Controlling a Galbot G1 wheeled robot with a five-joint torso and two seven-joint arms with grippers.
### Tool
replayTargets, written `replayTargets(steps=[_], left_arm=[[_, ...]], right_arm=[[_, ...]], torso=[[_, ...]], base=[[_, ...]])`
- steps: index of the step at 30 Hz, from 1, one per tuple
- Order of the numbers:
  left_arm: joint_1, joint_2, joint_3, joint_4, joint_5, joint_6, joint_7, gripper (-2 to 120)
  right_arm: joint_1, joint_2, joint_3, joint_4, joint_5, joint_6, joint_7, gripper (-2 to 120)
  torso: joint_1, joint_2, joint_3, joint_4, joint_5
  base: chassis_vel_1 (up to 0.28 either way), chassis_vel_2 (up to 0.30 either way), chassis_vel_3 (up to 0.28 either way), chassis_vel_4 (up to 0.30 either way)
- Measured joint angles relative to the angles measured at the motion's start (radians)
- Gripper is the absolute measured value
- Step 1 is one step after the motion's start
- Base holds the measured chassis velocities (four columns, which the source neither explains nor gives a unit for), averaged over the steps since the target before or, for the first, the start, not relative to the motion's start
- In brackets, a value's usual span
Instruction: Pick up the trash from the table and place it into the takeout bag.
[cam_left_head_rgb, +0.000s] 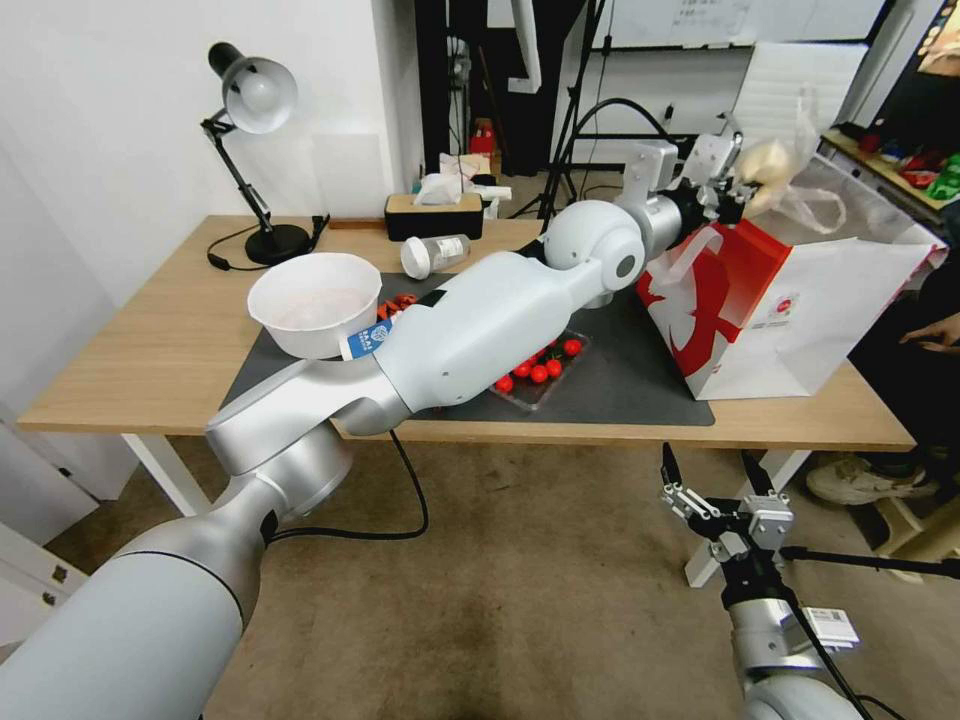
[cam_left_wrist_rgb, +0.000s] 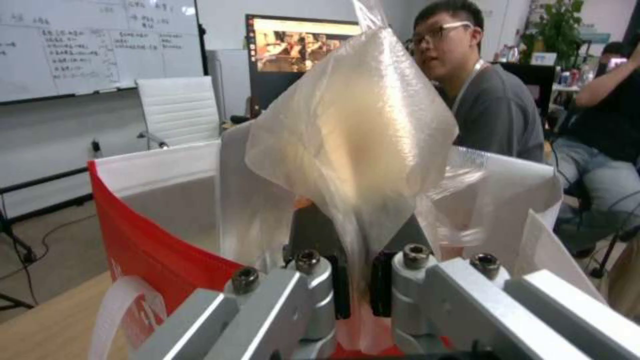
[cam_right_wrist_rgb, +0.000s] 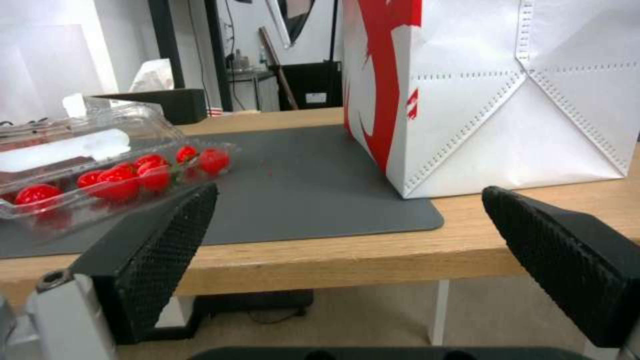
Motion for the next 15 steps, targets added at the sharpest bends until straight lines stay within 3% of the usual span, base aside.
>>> replayTargets(steps=[3,15], left_arm=[[0.003,-0.004,0.0,0.007,0.029,-0.005,0.016,5],[0.0,0.002,0.005,-0.02,0.037,0.001,0.022,51]], right_arm=[[0.001,-0.005,0.004,-0.005,0.018,0.001,-0.008,100],[0.011,-0.015,0.004,-0.007,0.028,0.003,-0.011,100]], torso=[[0.0,0.0,0.0,0.0,0.0],[0.0,0.0,0.0,0.0,0.0]], base=[[0.0,0.0,0.0,0.0],[0.0,0.0,0.0,0.0]])
